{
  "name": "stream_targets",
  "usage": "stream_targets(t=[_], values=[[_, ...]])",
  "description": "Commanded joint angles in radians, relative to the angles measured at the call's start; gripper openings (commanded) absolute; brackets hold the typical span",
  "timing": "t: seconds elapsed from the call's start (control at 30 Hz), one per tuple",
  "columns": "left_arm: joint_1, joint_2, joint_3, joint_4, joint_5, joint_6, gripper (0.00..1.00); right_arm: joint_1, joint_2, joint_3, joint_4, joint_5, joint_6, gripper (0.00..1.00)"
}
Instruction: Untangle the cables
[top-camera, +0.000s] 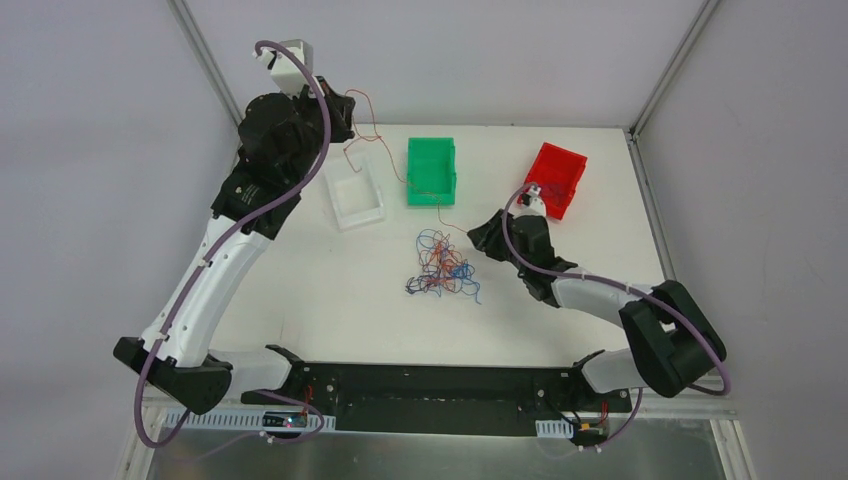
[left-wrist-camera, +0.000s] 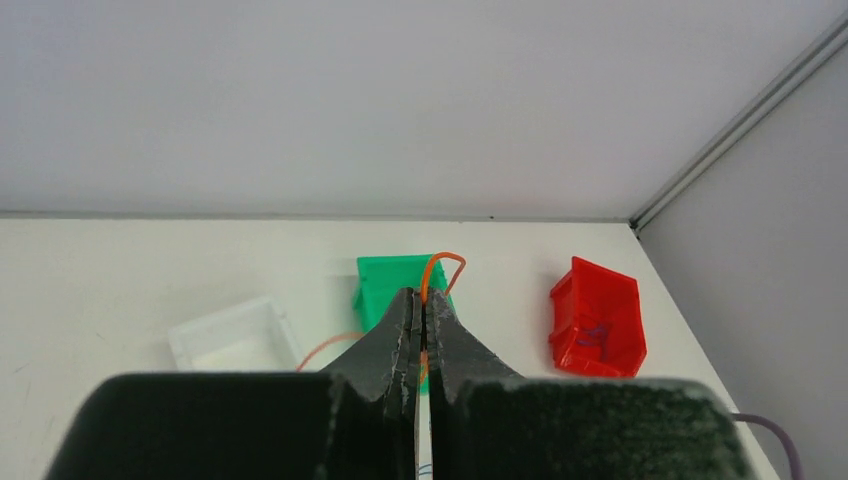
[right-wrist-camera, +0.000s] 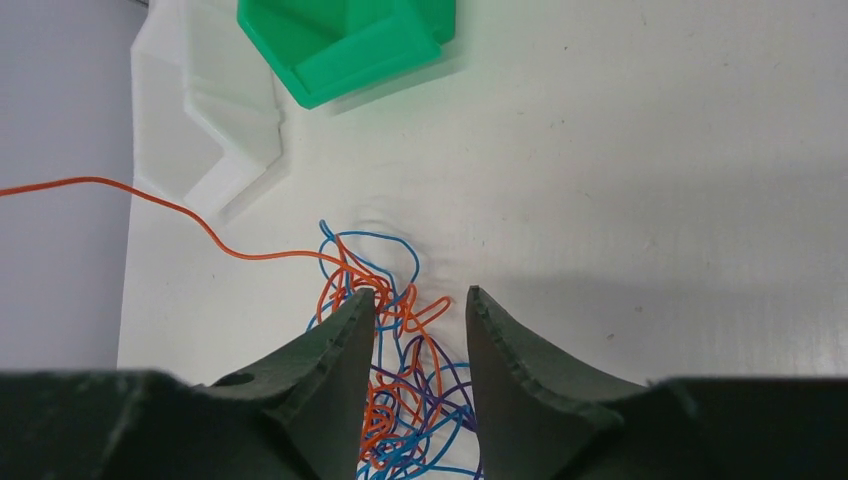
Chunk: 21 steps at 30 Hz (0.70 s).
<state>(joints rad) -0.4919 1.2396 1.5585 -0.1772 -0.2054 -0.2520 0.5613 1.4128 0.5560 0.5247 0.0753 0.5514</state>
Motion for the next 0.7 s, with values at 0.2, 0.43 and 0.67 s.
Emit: stream_targets(t=[0.2, 0.43, 0.67], values=[[0.033, 0.038, 0.015, 0.011, 0.236, -0.052, 0.0, -0.005, -0.097, -0.022, 0.099, -0.128, -0.107, 0.39], [0.033, 0.105, 0.068, -0.001, 0.333, -0.05, 0.0, -0.005, -0.088, -0.004, 0.12, -0.143, -0.144, 0.4], [0.034, 0.253, 0.197, -0.009, 0.365, -0.031, 0.0, -0.006, -0.06, 0.079, 0.091, -0.128, -0.14, 0.4]])
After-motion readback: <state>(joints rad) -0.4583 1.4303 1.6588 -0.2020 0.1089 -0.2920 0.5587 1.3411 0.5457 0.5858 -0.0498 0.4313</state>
